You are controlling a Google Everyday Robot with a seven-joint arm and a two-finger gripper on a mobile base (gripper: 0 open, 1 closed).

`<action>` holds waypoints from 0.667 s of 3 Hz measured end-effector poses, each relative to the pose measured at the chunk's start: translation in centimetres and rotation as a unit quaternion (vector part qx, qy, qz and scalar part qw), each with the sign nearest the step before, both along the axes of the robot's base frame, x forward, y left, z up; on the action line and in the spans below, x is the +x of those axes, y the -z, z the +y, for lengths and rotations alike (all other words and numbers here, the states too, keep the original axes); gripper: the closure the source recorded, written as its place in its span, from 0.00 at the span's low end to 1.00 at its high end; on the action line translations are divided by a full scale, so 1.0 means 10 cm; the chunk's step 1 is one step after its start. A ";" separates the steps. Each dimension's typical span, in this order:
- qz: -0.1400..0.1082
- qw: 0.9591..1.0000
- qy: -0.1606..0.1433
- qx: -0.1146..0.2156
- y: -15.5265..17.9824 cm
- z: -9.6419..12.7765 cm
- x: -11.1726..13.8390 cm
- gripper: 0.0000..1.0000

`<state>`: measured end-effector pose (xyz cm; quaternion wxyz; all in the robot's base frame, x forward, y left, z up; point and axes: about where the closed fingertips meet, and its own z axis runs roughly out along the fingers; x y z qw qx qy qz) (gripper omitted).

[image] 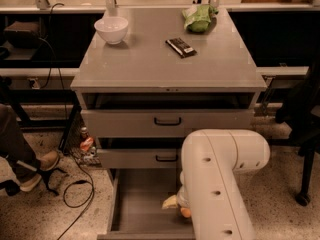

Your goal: Pick orange from bottom drawer and place on counter

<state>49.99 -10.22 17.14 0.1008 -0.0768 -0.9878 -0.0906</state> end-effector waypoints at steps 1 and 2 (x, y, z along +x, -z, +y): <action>-0.031 0.999 -0.010 -0.013 0.11 -0.03 0.10 0.00; -0.049 0.999 -0.004 -0.014 0.24 -0.11 0.16 0.00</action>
Offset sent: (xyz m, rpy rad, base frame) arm 0.0256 -0.0230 -0.0365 -0.0276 -0.1447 -0.0138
